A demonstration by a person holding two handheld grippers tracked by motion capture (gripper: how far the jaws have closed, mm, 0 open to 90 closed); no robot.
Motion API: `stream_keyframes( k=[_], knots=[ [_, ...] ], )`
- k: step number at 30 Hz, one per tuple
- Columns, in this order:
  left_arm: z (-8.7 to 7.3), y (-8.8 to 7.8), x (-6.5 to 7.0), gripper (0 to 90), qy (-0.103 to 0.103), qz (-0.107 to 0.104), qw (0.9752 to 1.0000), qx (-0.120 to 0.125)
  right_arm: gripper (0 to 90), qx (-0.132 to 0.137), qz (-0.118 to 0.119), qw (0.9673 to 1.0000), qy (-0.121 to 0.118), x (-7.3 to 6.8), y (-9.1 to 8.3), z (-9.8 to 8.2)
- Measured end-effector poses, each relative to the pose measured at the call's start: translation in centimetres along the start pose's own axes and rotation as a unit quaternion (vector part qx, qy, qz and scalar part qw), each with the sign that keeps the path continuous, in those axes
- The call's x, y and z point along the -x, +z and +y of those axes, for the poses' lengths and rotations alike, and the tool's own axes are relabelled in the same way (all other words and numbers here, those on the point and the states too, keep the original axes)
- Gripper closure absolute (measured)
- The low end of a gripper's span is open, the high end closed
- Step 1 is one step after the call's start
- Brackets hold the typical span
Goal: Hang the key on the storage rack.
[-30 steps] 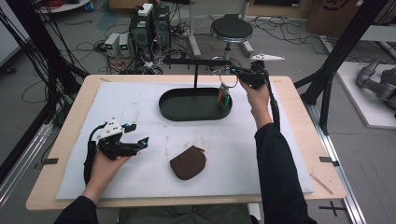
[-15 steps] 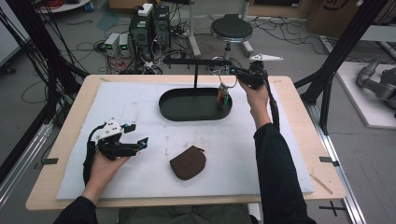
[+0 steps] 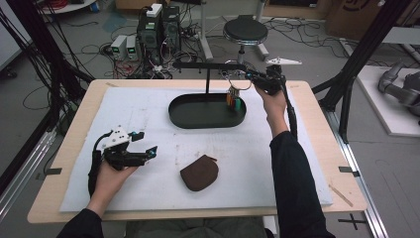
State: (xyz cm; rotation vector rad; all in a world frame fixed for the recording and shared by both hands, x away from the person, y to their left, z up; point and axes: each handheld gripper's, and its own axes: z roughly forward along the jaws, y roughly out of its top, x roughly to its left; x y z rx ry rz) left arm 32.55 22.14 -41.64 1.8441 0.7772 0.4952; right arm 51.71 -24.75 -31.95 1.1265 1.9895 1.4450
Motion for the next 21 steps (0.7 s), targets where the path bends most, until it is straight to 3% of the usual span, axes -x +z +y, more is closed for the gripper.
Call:
stream_keyframes(
  k=[4, 11, 16, 21],
  knots=[
    [0.0, 0.0, 0.0, 24.3, 0.001, 0.001, 1.0, -0.001, 75.6, 0.0, -0.008, 1.0, -0.004, 0.0, -0.3, 0.1],
    [0.0, 0.0, 0.0, 24.3, 0.002, 0.002, 1.0, -0.002, 58.6, -0.014, -0.03, 0.9993, -0.02, -0.2, -1.2, 0.3],
    [0.0, 0.1, 0.0, 24.3, 0.004, 0.004, 1.0, -0.001, 47.8, -0.026, -0.035, 0.9987, -0.028, -0.1, -2.7, 0.6],
    [0.2, 0.1, -0.1, 24.3, 0.007, 0.008, 0.9999, 0.001, 45.9, -0.007, -0.037, 0.9985, -0.04, -0.1, -4.3, 0.1]
  ],
)
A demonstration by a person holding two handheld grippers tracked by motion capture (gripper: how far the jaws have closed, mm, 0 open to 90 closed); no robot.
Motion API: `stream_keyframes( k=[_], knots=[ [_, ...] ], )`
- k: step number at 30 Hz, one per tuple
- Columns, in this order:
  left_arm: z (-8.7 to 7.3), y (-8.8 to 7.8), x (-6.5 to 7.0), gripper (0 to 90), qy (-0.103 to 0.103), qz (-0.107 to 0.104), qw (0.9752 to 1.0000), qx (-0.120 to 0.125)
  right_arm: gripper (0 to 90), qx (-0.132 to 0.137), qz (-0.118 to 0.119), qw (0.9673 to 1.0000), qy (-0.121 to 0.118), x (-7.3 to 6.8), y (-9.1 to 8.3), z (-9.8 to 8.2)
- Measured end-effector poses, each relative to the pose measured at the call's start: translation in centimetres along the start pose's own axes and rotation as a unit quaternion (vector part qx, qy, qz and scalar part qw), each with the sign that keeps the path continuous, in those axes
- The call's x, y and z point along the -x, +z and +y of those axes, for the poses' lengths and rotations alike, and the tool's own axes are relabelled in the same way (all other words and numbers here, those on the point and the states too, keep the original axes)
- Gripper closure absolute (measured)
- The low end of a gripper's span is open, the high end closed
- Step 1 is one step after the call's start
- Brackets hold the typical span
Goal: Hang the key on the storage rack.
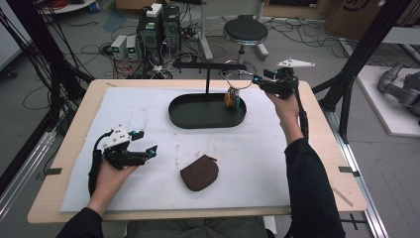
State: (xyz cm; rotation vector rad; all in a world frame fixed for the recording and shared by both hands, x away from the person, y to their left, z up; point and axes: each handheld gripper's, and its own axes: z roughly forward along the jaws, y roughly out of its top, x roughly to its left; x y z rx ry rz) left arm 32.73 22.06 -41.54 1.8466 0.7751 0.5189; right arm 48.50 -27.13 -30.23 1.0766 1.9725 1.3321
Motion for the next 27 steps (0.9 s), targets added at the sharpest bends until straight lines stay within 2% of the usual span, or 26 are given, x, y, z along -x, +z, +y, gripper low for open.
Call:
stream_keyframes(
  k=[3, 5, 6, 7, 9, 10, 11, 12, 15, 22, 27],
  knots=[
    [0.1, 0.1, -0.1, 24.3, 0.0, 0.001, 1.0, 0.0, 43.4, -0.003, 0.003, 1.0, 0.002, 0.5, -1.0, -1.0],
    [0.2, 0.0, -0.1, 24.3, -0.001, 0.002, 1.0, 0.003, 39.3, -0.017, 0.01, 0.9997, 0.017, 0.9, -1.6, -1.6],
    [0.2, 0.0, -0.1, 24.4, -0.001, 0.003, 1.0, 0.004, 39.7, -0.003, 0.004, 0.9999, 0.01, 0.9, -2.6, -2.5],
    [0.3, 0.0, -0.2, 24.4, 0.0, 0.004, 1.0, 0.004, 39.7, -0.003, 0.004, 0.9999, 0.01, 0.9, -2.6, -2.5],
    [0.5, 0.0, -0.3, 24.4, -0.001, 0.005, 1.0, 0.005, 35.6, -0.026, 0.016, 0.9993, 0.024, 1.3, -3.2, -3.1],
    [0.5, 0.0, -0.3, 24.8, -0.003, 0.007, 0.9999, 0.007, 37.0, -0.017, 0.015, 0.9995, 0.022, 1.3, -3.6, -3.5],
    [0.7, 0.0, -0.4, 24.8, -0.003, 0.006, 1.0, 0.007, 37.6, -0.001, 0.01, 0.9998, 0.017, 1.0, -4.8, -4.1],
    [0.7, 0.0, -0.4, 24.8, -0.003, 0.009, 0.9999, 0.008, 37.6, -0.001, 0.01, 0.9998, 0.017, 1.0, -4.8, -4.1],
    [1.1, 0.0, -0.5, 25.1, -0.003, 0.011, 0.9999, 0.011, 37.2, 0.008, 0.016, 0.9998, 0.014, 0.5, -6.2, -5.0],
    [1.6, 0.2, -0.4, 25.2, -0.001, 0.008, 0.9999, 0.013, 36.5, 0.012, 0.024, 0.9996, 0.007, -1.5, -9.4, -6.7],
    [1.8, 0.2, -0.3, 25.1, 0.002, 0.004, 0.9999, 0.011, 35.2, 0.012, 0.024, 0.9996, 0.012, -2.3, -10.6, -8.5]
  ],
)
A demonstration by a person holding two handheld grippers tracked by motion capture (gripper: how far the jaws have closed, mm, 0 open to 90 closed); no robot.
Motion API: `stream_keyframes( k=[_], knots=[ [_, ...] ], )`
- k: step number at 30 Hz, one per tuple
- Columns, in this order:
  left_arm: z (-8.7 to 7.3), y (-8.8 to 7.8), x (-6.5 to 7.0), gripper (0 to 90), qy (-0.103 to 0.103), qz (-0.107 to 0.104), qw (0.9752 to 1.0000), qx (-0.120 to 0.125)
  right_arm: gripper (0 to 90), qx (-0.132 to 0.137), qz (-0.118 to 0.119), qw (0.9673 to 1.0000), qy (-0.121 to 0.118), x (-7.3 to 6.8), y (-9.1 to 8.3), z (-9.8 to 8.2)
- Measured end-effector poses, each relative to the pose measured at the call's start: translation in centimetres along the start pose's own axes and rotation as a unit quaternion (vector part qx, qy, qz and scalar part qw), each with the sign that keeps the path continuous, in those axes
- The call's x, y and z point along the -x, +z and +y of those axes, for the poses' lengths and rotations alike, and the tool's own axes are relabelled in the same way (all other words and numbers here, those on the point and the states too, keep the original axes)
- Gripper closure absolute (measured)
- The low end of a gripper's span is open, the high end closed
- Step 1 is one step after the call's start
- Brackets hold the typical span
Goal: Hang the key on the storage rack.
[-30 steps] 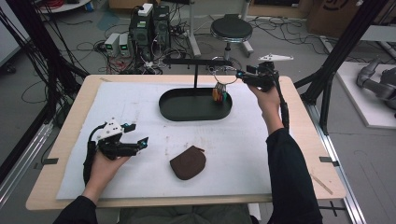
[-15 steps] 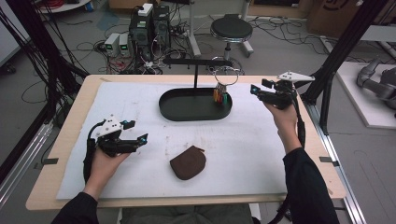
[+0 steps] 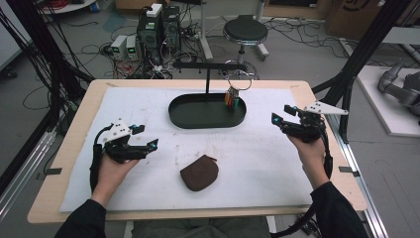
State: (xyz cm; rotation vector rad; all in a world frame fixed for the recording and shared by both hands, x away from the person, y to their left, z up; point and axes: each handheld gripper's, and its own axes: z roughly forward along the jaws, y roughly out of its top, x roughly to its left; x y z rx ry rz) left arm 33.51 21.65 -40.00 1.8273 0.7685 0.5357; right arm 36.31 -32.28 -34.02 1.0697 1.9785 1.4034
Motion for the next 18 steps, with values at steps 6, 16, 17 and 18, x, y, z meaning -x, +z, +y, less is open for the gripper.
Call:
stream_keyframes(
  k=[6, 16, 17, 18],
  knots=[
    [0.1, -0.2, 0.0, 25.1, -0.001, -0.001, 1.0, 0.002, 34.3, -0.011, -0.007, 0.9997, 0.023, -0.3, -0.7, -2.7],
    [-0.1, -0.8, 0.1, 25.1, -0.011, -0.012, 0.9998, 0.014, 32.8, -0.01, -0.018, 0.9994, 0.028, -1.5, -1.9, -4.9],
    [-0.1, -0.7, 0.1, 25.1, -0.01, -0.014, 0.9998, 0.013, 32.8, -0.011, -0.02, 0.9994, 0.025, -1.6, -2.1, -5.0],
    [-0.1, -0.7, 0.2, 25.2, -0.011, -0.018, 0.9997, 0.014, 32.8, -0.011, -0.024, 0.9994, 0.023, -1.6, -2.2, -5.1]
  ],
)
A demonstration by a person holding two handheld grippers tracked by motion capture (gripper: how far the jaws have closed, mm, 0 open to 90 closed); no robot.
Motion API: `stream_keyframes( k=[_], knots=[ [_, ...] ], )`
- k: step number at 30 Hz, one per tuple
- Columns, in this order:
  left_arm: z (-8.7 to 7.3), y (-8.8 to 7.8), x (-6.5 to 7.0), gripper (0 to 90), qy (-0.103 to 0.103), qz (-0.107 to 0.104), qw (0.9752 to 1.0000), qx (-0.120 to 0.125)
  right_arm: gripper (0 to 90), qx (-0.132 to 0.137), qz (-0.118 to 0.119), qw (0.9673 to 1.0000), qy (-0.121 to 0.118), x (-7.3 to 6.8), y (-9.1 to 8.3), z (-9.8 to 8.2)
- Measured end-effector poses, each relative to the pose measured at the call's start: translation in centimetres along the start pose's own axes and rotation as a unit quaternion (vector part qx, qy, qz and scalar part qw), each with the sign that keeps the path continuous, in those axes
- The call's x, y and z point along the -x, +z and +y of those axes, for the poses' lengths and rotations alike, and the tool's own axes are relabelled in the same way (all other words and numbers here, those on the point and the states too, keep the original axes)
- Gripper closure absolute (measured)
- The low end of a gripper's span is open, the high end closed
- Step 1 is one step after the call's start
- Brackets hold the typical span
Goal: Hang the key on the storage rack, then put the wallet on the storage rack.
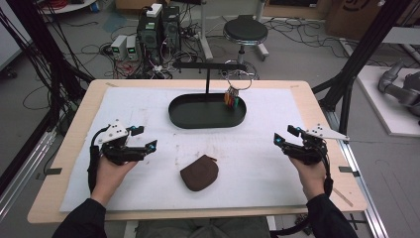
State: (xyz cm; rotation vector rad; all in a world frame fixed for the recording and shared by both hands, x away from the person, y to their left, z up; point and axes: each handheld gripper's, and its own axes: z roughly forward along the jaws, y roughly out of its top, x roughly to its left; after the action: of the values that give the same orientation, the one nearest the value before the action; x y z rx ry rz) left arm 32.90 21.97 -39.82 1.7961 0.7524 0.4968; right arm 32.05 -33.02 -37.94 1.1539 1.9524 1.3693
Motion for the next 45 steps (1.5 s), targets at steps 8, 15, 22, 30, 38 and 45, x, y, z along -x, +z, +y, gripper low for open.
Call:
stream_keyframes(
  k=[8, 15, 22, 30, 38, 45],
  knots=[
    [-0.1, 0.3, 0.1, 25.2, 0.004, -0.002, 1.0, -0.003, 31.9, -0.006, -0.004, 1.0, 0.004, 0.2, -0.4, -0.8],
    [-0.3, 0.4, 0.2, 25.1, 0.003, -0.005, 1.0, -0.004, 32.0, -0.012, -0.003, 0.9999, -0.008, 0.0, 0.2, -0.9],
    [-0.2, 0.8, 0.8, 25.1, 0.006, -0.015, 0.9998, -0.006, 32.0, -0.011, -0.009, 0.9998, -0.014, -0.2, 0.2, -0.8],
    [-0.2, 1.2, 1.6, 25.2, 0.005, -0.032, 0.9994, -0.01, 32.2, -0.007, -0.016, 0.9998, -0.009, 0.1, 0.1, -0.9],
    [-0.4, 1.9, 2.6, 25.4, -0.003, -0.045, 0.9986, -0.026, 32.4, -0.007, -0.018, 0.9998, -0.01, 0.3, 0.4, -0.8],
    [-0.9, 2.7, 4.2, 29.8, -0.008, -0.081, 0.9955, -0.05, 32.5, -0.006, -0.017, 0.9998, -0.012, 0.2, 0.6, -0.7]
  ],
)
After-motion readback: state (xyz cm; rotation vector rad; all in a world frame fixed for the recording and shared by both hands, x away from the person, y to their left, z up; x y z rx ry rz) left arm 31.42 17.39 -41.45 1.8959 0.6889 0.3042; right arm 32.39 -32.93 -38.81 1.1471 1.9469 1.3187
